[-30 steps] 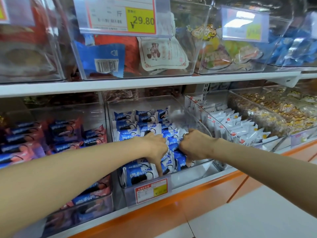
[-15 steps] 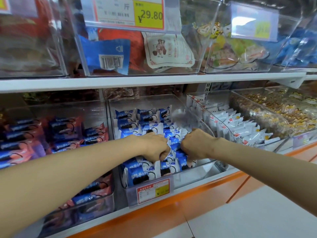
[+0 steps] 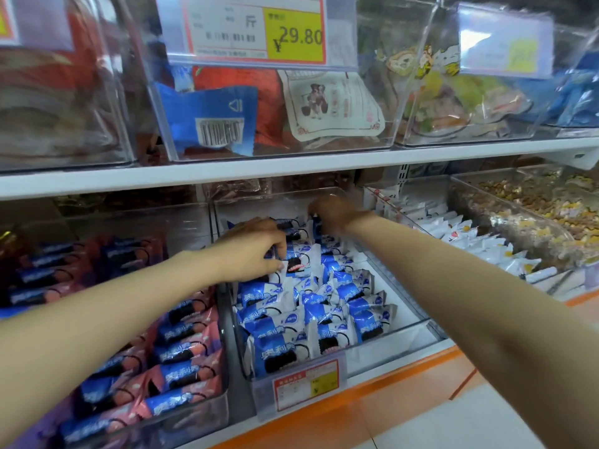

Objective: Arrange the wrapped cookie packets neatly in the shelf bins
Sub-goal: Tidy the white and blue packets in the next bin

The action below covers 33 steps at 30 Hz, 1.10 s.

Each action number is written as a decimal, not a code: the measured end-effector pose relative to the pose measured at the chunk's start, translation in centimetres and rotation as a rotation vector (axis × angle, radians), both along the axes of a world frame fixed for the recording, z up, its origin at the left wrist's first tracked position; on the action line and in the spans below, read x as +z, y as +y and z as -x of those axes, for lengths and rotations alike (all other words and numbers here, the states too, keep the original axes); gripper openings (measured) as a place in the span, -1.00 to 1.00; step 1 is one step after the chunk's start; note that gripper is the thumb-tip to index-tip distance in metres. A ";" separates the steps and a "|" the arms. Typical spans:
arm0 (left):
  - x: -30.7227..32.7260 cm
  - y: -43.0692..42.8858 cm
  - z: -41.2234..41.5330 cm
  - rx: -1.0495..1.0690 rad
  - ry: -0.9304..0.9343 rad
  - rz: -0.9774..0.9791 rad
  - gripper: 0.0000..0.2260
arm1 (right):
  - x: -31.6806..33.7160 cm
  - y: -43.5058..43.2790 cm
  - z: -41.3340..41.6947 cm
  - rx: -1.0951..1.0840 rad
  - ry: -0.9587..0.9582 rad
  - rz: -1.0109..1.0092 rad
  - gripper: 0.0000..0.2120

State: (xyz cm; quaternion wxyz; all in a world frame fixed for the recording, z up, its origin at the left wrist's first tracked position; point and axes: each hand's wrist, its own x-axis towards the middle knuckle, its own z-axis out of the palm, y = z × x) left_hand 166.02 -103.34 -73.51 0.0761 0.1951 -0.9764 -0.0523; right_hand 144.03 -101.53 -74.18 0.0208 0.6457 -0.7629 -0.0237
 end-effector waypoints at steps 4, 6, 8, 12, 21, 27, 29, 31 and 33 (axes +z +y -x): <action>0.0 -0.1 -0.5 0.002 0.032 -0.022 -0.92 | 0.4 -0.2 0.1 -0.029 0.089 0.093 -0.82; 0.3 0.3 -0.5 0.006 0.046 -0.055 -0.92 | 2.7 0.7 -0.1 -0.046 0.078 0.163 -0.87; 0.8 1.2 -0.2 -0.012 0.061 -0.142 -0.91 | 5.4 2.5 -0.4 -0.030 0.026 0.189 -0.86; 1.4 3.8 1.4 -0.119 -0.054 -0.319 -0.91 | 8.5 9.0 -0.9 -0.022 -0.114 -0.059 -0.68; 0.9 5.0 1.4 -0.055 -0.167 -0.254 -0.89 | 0.0 15.4 -5.7 0.113 -0.528 -0.272 -0.76; 0.9 6.0 0.9 -0.071 -0.224 -0.270 -0.90 | -0.7 14.8 -5.4 0.087 -0.450 -0.329 -0.79; 0.9 6.6 1.3 -0.074 -0.235 -0.292 -0.87 | -0.5 14.5 -5.8 0.057 -0.381 -0.329 -0.89; 0.9 7.2 2.0 -0.079 -0.237 -0.329 -0.84 | -0.6 14.2 -6.6 0.056 -0.328 -0.324 -0.94; 0.8 7.9 2.8 -0.086 -0.278 -0.337 -0.81 | -0.8 14.0 -7.0 0.025 -0.329 -0.296 -0.95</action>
